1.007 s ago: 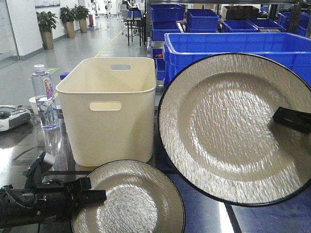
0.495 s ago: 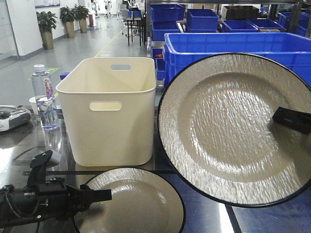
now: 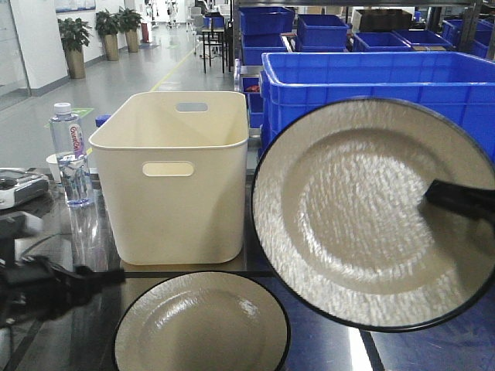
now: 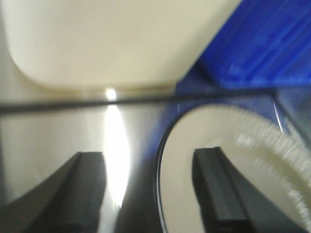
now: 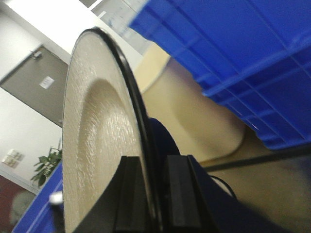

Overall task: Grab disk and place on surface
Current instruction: 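Swing the right gripper's plate over and stack it on the first plate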

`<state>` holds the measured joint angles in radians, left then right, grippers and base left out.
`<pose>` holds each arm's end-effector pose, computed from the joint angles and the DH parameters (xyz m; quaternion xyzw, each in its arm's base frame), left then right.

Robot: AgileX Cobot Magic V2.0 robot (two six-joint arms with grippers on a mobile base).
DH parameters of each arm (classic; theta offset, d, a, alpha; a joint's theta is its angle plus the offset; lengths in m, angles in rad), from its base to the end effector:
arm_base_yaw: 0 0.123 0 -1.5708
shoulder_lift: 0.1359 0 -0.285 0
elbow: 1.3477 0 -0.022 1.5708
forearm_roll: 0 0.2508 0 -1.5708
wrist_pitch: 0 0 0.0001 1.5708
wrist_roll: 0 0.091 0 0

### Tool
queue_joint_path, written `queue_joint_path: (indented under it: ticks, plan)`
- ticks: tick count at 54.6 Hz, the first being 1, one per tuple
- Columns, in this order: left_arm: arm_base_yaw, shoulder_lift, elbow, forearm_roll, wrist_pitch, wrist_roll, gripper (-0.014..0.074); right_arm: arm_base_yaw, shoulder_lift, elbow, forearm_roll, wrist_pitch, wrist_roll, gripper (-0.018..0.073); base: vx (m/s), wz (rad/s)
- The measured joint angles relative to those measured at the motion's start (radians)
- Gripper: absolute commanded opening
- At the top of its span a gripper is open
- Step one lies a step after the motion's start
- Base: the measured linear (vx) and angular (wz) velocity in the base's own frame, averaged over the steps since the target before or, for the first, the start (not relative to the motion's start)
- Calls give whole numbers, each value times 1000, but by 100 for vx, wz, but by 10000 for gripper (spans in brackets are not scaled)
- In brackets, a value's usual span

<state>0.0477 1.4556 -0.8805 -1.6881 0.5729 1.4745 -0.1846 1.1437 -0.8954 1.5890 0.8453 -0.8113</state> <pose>0.3099 -0.0343 0.2791 0.0385 0.8170 -0.2830 0.5010 0.2376 0.0250 0.3690 0.0837 0.7345 0.4731 0.4793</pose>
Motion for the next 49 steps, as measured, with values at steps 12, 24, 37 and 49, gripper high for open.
queue_joint_path:
  ticks: [12,24,37,49]
  plan:
    - [46,-234,0,180,69,-212,-10,168,178,0,6,-131,-37,-9,0,0]
    - [46,-396,0,414,92,-412,-8,387,378,-20,64,-261,-141,-9,0,0]
    - [46,-433,0,490,119,-489,-8,520,520,-122,80,-275,-154,41,0,0]
    - [46,-433,0,496,144,-492,-8,530,551,-139,101,-287,-168,290,0,0]
